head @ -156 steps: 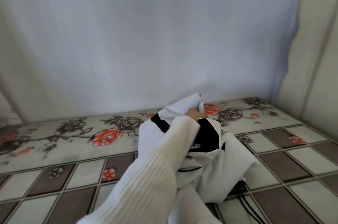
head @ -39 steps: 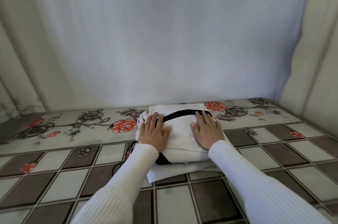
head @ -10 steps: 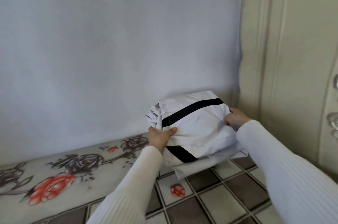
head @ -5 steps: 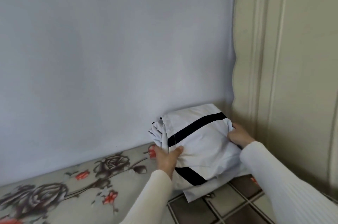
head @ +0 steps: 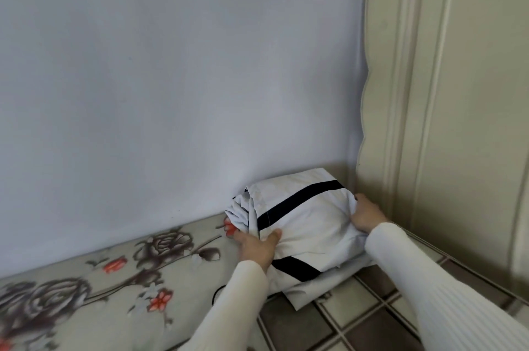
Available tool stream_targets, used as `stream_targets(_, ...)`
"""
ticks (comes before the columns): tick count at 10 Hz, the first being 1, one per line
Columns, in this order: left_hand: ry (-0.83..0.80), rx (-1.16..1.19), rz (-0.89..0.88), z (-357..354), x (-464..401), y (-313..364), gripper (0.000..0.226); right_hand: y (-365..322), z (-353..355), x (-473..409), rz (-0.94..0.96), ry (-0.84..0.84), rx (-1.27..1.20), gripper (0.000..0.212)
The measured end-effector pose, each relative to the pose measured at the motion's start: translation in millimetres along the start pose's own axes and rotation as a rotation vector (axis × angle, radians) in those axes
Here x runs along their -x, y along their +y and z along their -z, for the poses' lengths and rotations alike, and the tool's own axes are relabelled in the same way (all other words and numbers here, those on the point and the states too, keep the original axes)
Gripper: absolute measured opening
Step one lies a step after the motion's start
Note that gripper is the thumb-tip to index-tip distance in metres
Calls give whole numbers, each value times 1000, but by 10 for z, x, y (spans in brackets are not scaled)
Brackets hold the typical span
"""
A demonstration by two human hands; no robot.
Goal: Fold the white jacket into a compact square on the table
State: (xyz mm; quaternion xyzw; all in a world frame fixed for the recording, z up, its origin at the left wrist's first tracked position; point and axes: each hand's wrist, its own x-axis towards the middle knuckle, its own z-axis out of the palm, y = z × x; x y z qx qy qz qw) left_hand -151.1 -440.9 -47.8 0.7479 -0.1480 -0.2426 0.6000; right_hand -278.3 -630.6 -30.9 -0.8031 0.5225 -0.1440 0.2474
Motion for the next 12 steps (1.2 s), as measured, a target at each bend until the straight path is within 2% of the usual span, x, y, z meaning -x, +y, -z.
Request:
stream_targets(1,40,-118,31,23,96,96,104,-98,69,143,63,140,267,49)
stream_targets(2,71,-329,-133,60,148,191,96,-270,149,231,206,178,294,60)
stream_targets(3,50,-571,-430,13,182,264,72,-432,95,282,328,94,243,59)
stream_targets(4,-20,-861,-559,-64,189,167,61,-432,-101,315,315,-45,217,60)
stream_targets(5,-92,-1053,-532,-76,154,-45,62,-299,-270,306,296,-85,242,62)
stream_targets(7,-114,-1146,-478,-101,172,-176,63,-130,-498,335,319,-9,277,63)
stream_targets(9,-235,-1192,-454,13,207,-78,66,-239,-413,438,256,-44,387,64)
stream_targets(10,-276,-1144,-456,172,220,79,62,-424,-251,541,194,-114,432,63)
stream_targets(12,-178,-981,-457,569,341,478,39,-916,37,743,214,-115,508,42)
